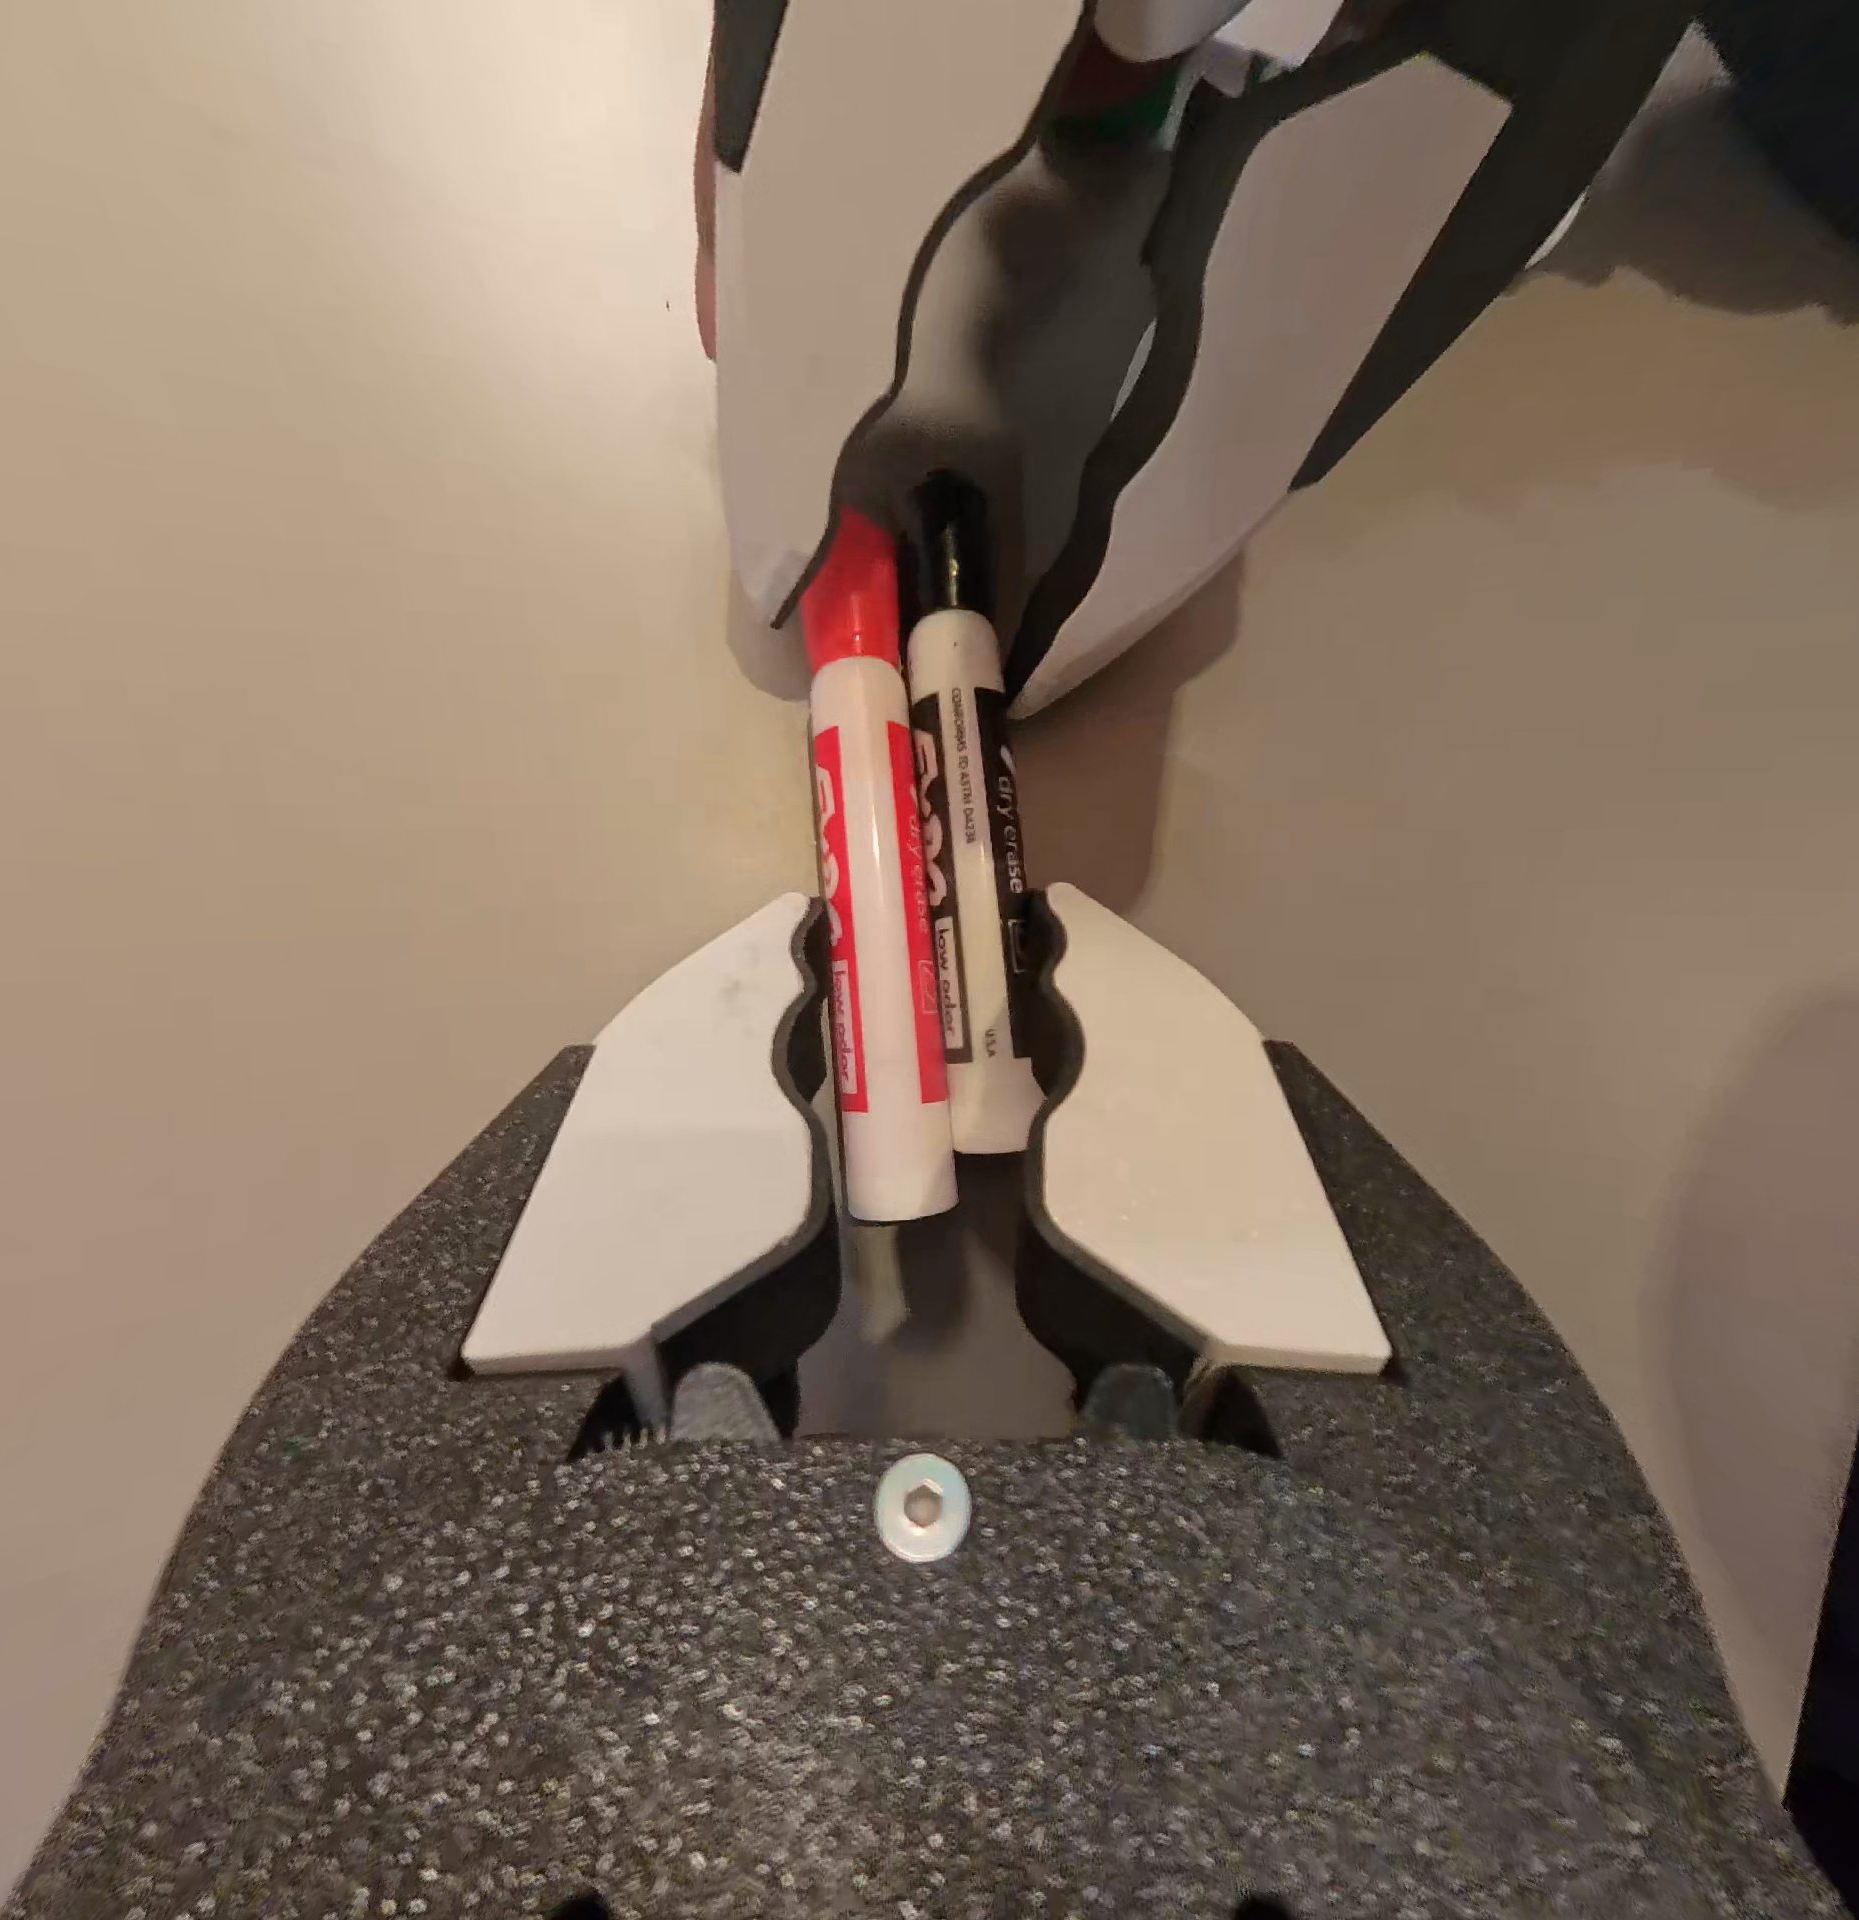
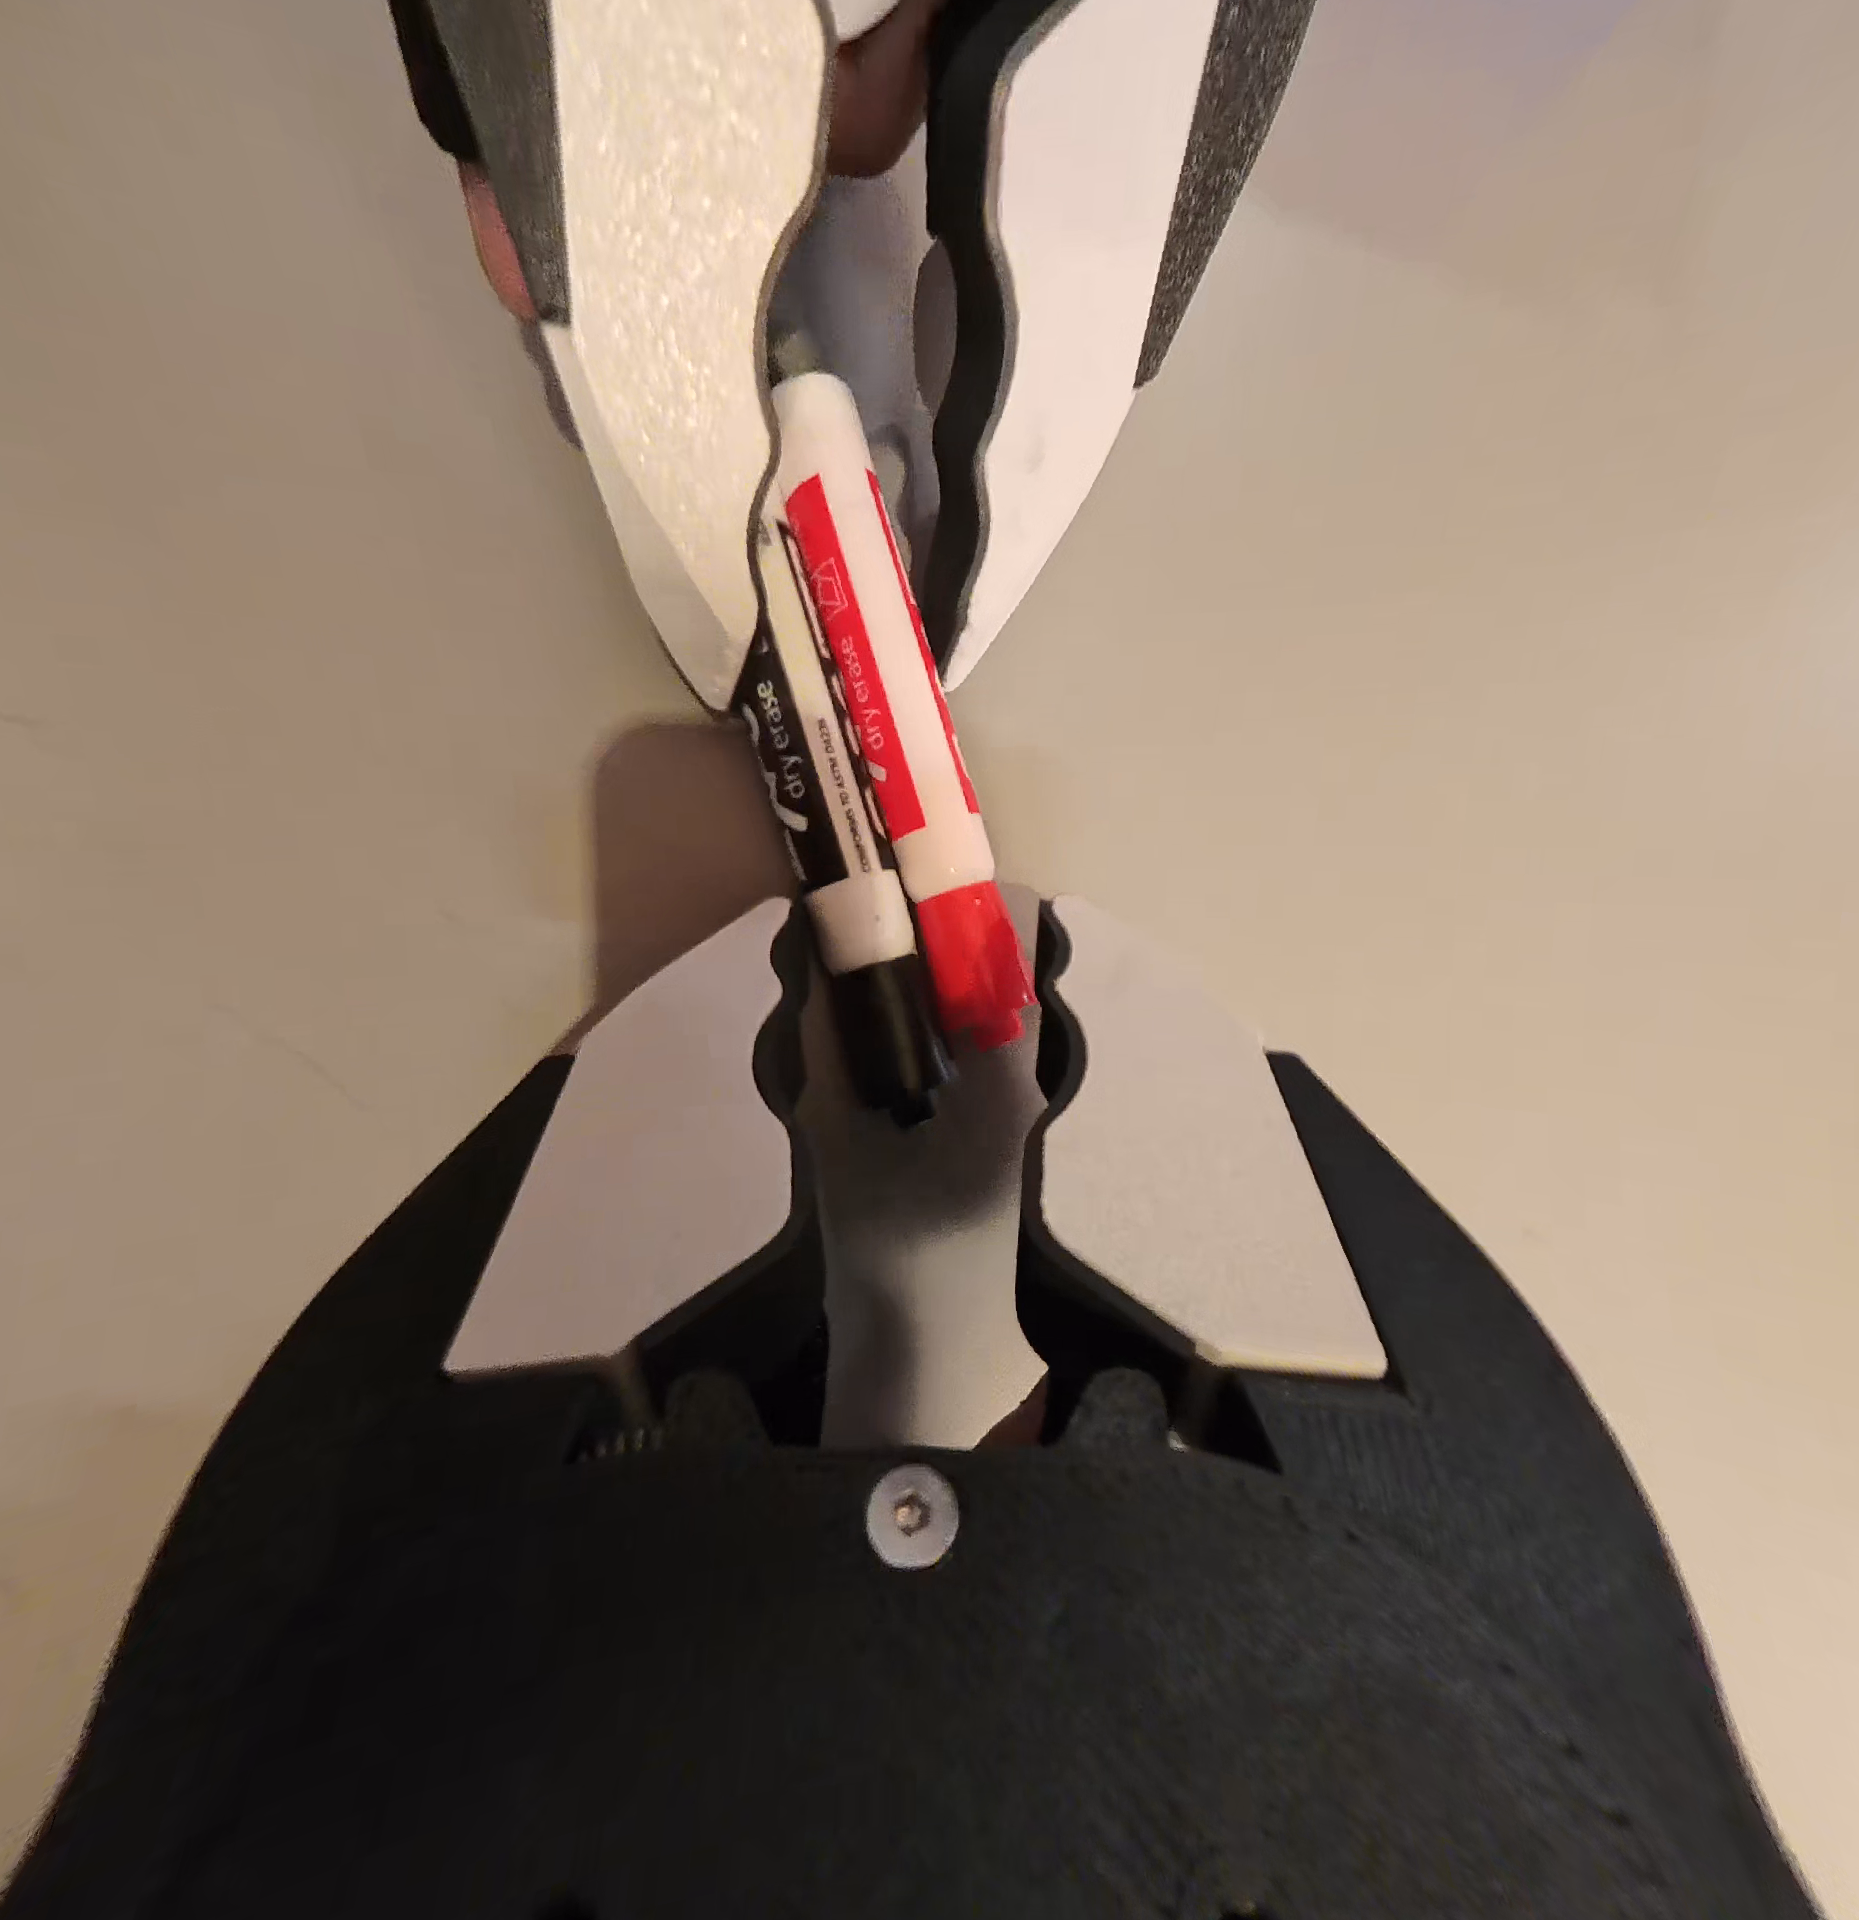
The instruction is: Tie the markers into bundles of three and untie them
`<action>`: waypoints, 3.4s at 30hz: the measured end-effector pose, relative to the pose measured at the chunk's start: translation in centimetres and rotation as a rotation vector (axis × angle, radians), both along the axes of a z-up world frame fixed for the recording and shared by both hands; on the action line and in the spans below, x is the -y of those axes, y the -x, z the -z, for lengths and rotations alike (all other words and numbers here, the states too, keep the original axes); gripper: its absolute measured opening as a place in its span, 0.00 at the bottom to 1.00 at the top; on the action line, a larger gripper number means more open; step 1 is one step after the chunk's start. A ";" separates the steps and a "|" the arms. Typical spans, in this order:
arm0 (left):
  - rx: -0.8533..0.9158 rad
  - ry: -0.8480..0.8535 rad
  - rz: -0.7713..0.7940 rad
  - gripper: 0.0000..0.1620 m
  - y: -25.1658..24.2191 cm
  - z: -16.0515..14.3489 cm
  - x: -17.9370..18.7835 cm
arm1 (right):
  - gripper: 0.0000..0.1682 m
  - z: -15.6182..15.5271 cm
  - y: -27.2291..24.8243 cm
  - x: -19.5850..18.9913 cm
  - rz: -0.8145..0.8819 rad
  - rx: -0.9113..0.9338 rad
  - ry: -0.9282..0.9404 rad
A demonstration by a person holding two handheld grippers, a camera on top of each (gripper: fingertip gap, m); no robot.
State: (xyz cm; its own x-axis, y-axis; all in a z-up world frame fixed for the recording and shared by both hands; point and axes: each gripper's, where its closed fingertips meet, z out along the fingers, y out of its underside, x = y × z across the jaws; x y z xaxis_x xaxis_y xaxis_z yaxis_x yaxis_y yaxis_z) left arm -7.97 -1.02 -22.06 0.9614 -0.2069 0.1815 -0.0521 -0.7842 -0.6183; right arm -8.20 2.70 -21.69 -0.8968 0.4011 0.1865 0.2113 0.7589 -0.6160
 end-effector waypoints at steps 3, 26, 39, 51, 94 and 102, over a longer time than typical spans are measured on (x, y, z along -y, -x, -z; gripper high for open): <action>-0.002 -0.018 0.021 0.22 -0.1 -0.1 -0.1 | 0.27 0.2 0.0 0.0 0.011 0.025 0.002; -0.119 0.043 0.028 0.28 -0.4 0.1 0.0 | 0.20 -0.6 -0.7 0.1 -0.011 0.041 -0.010; -0.207 0.035 0.039 0.24 -0.3 0.4 -0.3 | 0.14 0.5 -1.5 -2.8 0.065 0.128 -0.124; -0.066 -0.021 0.013 0.24 -0.2 0.0 -0.7 | 0.12 -0.7 -0.8 -3.0 0.065 0.047 -0.118; 0.589 -0.650 -0.064 0.11 -0.3 -11.8 -3.3 | 0.33 -10.8 0.8 0.0 0.114 0.121 0.784; 0.838 -0.682 0.068 0.11 -2.8 -14.1 -5.2 | 0.31 -15.7 -0.8 0.3 -0.024 0.098 1.086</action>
